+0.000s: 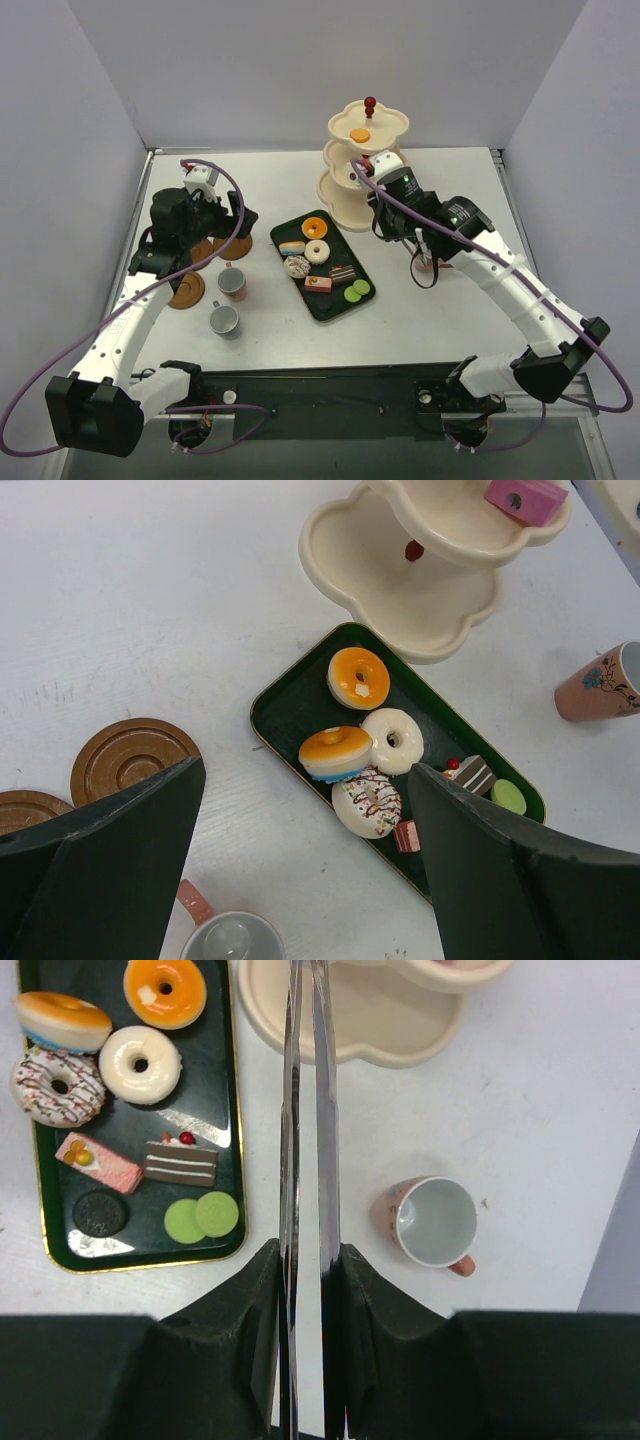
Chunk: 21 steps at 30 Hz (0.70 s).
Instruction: Serve the afternoon tea
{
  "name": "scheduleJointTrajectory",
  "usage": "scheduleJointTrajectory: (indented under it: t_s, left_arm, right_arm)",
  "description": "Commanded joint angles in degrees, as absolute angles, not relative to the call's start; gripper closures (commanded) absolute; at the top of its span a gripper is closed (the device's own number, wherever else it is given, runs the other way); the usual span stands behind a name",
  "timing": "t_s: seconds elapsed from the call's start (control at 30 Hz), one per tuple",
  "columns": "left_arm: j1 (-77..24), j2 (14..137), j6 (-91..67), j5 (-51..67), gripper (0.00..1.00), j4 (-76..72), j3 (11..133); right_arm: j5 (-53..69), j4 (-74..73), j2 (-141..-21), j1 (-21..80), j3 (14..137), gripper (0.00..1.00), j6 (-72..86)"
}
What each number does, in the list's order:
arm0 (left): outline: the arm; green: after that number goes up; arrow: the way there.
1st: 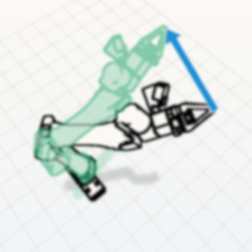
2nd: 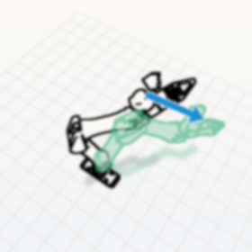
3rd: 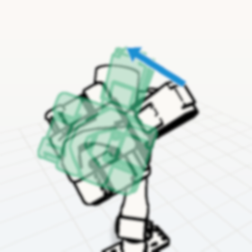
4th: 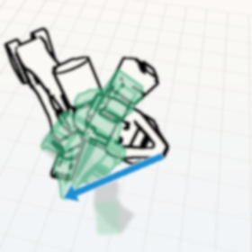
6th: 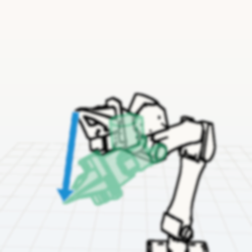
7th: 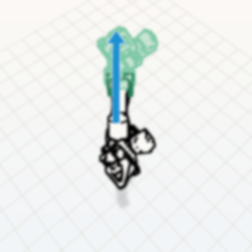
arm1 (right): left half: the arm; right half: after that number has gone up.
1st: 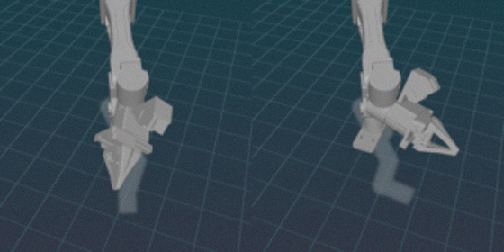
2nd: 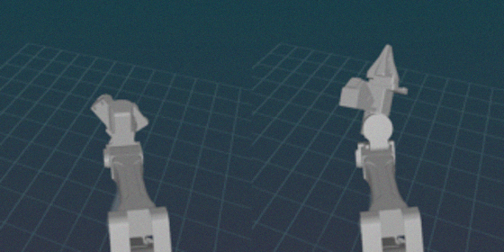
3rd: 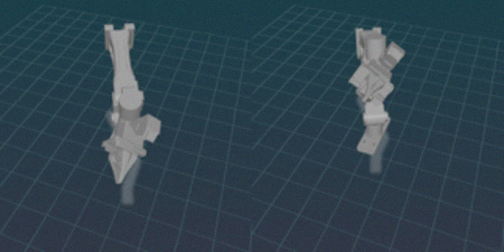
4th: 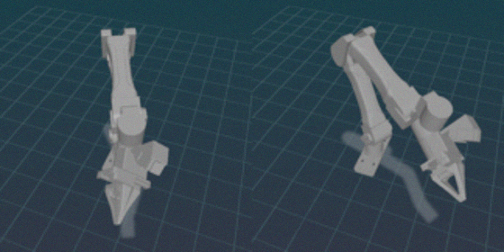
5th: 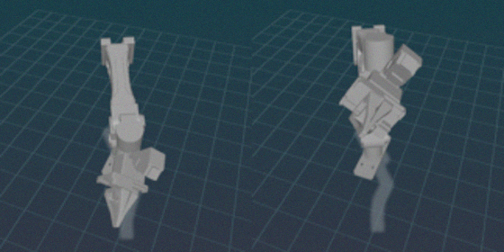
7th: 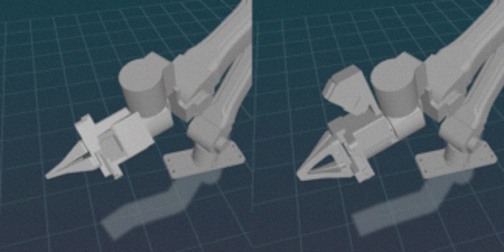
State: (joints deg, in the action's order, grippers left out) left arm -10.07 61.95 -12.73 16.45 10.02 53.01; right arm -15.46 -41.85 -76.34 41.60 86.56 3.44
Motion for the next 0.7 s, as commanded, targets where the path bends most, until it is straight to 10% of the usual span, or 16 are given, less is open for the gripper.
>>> scheduleJointTrajectory:
  t_s: [0.0, 0.67]
  left_arm:
    - [-9.8, 61.8, -12.0, 16.4, 0.06, 7.9, 54.4]
    - [-9.7, 61.8, -12.6, 17.6, 0.06, 7.6, 54.3]
  right_arm:
    - [-17.5, -43.9, -80.8, 39.1, 91.7, 1.0, -1.1]
    - [-16.6, -46.6, -95.4, 33.7, 102.9, 1.0, -6.4]
